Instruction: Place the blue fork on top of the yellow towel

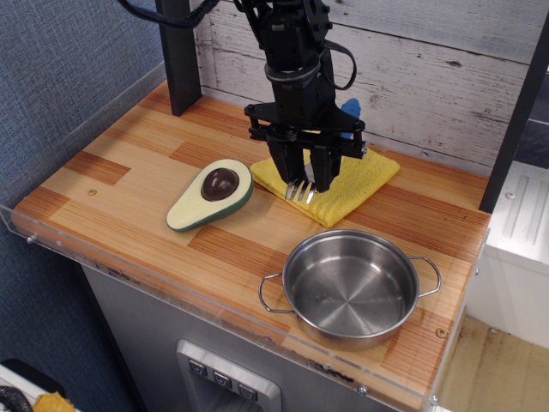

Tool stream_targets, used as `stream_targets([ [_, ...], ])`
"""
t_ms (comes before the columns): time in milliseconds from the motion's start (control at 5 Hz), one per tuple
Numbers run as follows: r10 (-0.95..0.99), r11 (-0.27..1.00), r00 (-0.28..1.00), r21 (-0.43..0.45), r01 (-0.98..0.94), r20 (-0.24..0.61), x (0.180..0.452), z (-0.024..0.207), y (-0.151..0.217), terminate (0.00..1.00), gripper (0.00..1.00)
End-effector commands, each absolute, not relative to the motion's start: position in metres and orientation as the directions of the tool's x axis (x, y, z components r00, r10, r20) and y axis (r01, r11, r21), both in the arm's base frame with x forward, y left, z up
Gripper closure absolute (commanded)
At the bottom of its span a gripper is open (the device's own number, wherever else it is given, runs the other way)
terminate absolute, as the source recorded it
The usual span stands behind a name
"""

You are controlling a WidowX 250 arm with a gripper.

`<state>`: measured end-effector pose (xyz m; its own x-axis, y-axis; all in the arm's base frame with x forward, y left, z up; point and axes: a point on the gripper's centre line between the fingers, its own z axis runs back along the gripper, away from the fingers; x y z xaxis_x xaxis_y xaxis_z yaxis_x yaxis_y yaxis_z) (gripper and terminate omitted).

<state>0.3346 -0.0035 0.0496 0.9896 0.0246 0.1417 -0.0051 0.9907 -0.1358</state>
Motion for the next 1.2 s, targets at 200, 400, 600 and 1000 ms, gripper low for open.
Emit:
stream_targets([
  [200,0.013,0.983,0.991,-0.181,0.011,0.130,0.327,0.057,0.013,0.00,0.00],
  [400,0.011,0.987,0.978,-0.160,0.023,0.209,0.317,0.089,-0.003,0.00,0.00],
  [600,0.008,0.993,0.957,-0.113,0.027,0.292,0.294,0.118,-0.023,0.00,0.00],
  [1000,-0.046,0.995,0.957,-0.073,0.069,0.286,0.274,0.120,-0.036,0.00,0.00],
])
